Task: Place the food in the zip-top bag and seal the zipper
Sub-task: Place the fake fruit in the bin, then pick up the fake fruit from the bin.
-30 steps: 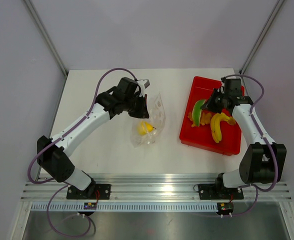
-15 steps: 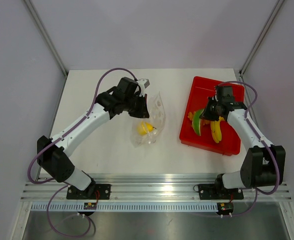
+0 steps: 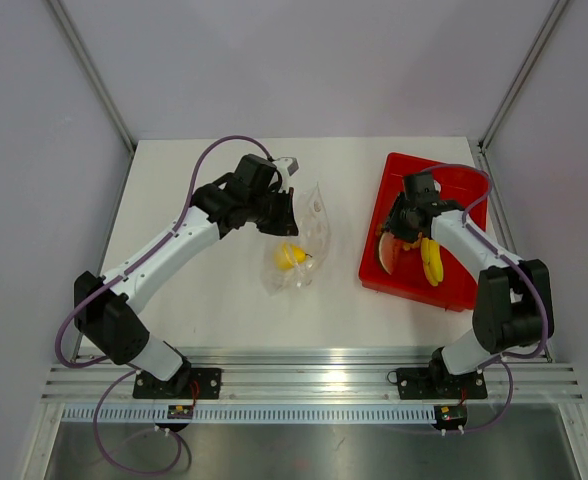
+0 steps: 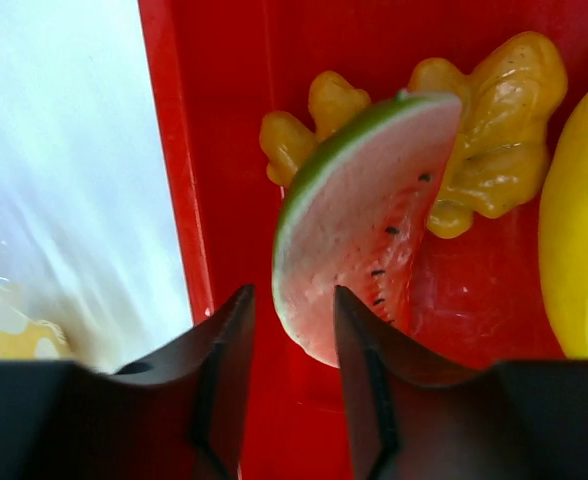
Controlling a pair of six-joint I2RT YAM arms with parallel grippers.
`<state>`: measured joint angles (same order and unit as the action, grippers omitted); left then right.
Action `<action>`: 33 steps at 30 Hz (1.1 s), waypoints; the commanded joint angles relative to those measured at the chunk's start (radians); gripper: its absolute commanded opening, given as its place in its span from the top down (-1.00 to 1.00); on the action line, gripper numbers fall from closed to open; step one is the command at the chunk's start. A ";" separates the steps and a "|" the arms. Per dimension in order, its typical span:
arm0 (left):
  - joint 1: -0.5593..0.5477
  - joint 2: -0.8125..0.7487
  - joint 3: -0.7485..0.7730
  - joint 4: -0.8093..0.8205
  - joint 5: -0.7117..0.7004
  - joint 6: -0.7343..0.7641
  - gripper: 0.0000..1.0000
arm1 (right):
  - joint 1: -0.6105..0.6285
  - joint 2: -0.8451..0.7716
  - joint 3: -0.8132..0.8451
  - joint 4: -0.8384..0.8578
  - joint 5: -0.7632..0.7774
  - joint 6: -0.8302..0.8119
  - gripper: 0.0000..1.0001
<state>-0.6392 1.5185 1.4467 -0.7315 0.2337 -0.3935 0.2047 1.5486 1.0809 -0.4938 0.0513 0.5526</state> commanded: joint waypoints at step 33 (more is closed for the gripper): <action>0.003 0.069 0.064 0.041 0.009 -0.038 1.00 | -0.114 -0.088 -0.366 0.534 -0.343 0.112 -0.60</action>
<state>-0.6392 1.5799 1.4601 -0.7105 0.2337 -0.4274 0.0868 1.4899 0.7193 -0.0570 -0.2508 0.6731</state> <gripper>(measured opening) 0.008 0.818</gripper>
